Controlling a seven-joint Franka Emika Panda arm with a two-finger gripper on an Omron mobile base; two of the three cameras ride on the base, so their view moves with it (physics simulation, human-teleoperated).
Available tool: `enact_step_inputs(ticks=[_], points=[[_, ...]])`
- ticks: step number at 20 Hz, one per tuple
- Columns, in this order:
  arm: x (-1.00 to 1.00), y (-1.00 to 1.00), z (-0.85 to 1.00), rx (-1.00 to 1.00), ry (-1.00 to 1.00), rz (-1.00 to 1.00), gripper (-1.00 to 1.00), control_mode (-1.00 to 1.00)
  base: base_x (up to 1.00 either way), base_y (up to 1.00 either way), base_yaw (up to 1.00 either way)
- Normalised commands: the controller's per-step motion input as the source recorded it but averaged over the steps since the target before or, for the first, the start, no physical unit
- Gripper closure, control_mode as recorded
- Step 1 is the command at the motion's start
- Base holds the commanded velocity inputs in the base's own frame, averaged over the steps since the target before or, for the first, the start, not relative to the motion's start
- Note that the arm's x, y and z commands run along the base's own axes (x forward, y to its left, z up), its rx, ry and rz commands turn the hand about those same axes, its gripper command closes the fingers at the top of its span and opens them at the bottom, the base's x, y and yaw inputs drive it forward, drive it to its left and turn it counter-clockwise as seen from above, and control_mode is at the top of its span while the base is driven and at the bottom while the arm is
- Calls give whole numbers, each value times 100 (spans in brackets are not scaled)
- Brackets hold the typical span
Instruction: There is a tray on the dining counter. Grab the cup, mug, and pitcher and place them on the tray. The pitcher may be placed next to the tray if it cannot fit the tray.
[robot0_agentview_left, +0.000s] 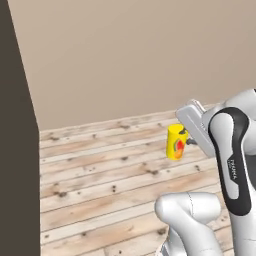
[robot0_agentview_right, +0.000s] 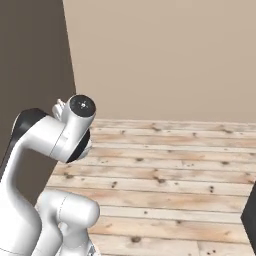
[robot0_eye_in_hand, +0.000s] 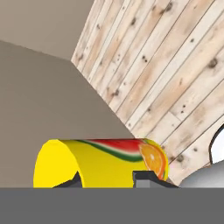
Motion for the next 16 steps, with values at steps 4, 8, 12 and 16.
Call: enact_step_inputs(ticks=[4,8,12,16], points=[[0,0,0,0,0,0,100,100,60,99,-56],[0,0,0,0,0,0,100,100,56,96,-63],[0,0,0,0,0,0,100,100,57,99,-74],[0,0,0,0,0,0,100,100,62,89,-82]])
